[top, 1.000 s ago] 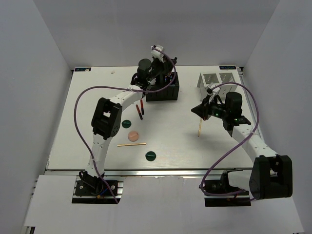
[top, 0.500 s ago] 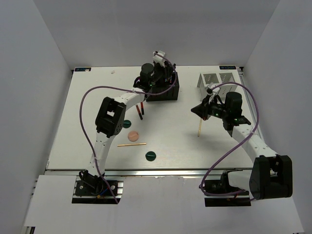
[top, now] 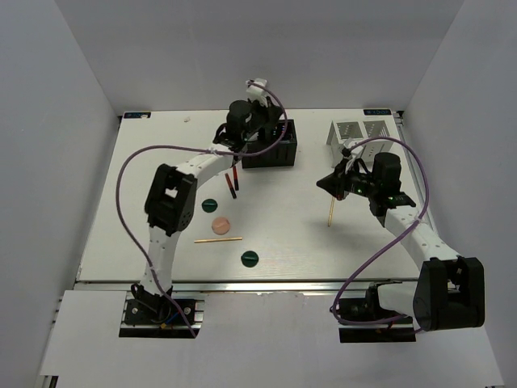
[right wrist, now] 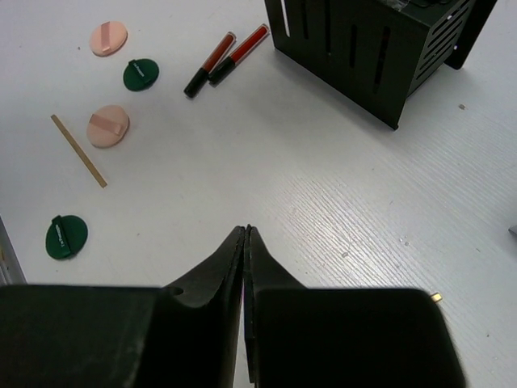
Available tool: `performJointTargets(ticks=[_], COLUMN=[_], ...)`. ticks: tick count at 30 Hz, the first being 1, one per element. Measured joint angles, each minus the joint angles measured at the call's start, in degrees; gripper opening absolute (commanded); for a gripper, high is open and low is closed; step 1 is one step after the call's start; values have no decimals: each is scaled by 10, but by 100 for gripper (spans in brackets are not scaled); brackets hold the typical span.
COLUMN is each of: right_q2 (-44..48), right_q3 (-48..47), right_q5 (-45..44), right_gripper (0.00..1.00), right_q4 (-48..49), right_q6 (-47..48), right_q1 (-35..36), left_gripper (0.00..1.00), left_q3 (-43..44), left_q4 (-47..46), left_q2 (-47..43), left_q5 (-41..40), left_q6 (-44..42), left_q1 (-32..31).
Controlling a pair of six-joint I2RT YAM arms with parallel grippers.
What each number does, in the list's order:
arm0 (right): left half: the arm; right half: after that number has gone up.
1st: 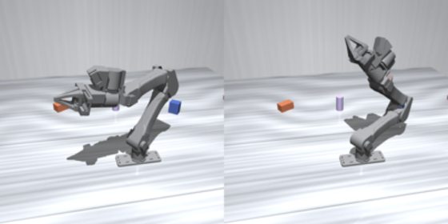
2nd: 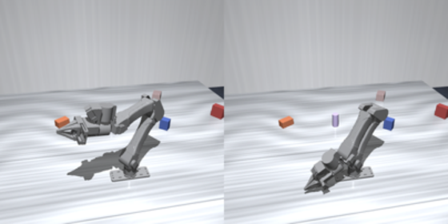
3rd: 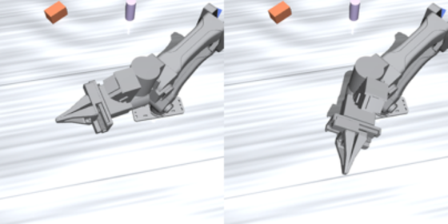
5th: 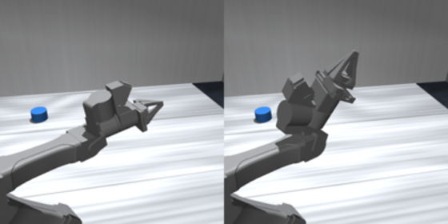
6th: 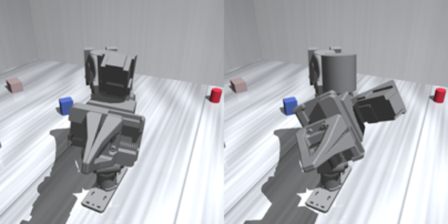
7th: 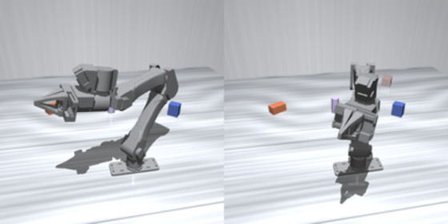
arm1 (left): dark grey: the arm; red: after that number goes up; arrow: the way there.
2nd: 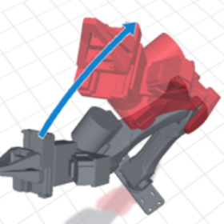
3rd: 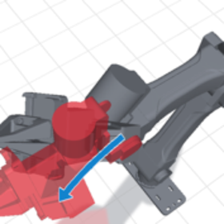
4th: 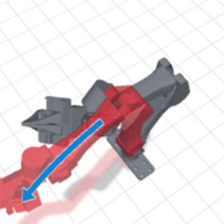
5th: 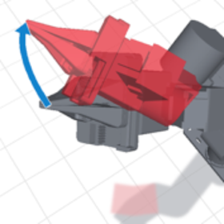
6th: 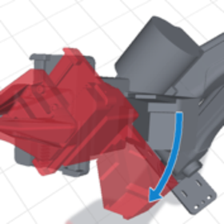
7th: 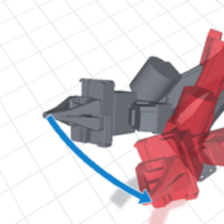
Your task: Organize the makeup
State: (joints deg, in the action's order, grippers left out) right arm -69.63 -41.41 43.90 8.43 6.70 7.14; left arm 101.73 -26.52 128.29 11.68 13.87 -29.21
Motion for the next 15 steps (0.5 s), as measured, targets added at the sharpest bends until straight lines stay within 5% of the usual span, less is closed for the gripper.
performJointTargets(ticks=[3,6,9,10,15], right_q2=[0,0,-1,-1,-7], right_q3=[0,0,0,0,-1], right_q5=[-1,-2,-4,-5,-7], right_gripper=[7,8,9,9,12], right_q4=[-10,-17,-24,-24,-31], right_q6=[14,23,28,29,35], right_q1=[0,0,0,0,0], left_gripper=[2,37,45,55,61], left_q3=[-88,-197,-279,-306,-355], left_q4=[44,107,147,162,275], left_q2=[-118,-289,-441,-483,-521], left_q5=[-24,-68,-108,-121,-186], left_q6=[43,106,180,207,305], left_q1=[3,14,55,77,144])
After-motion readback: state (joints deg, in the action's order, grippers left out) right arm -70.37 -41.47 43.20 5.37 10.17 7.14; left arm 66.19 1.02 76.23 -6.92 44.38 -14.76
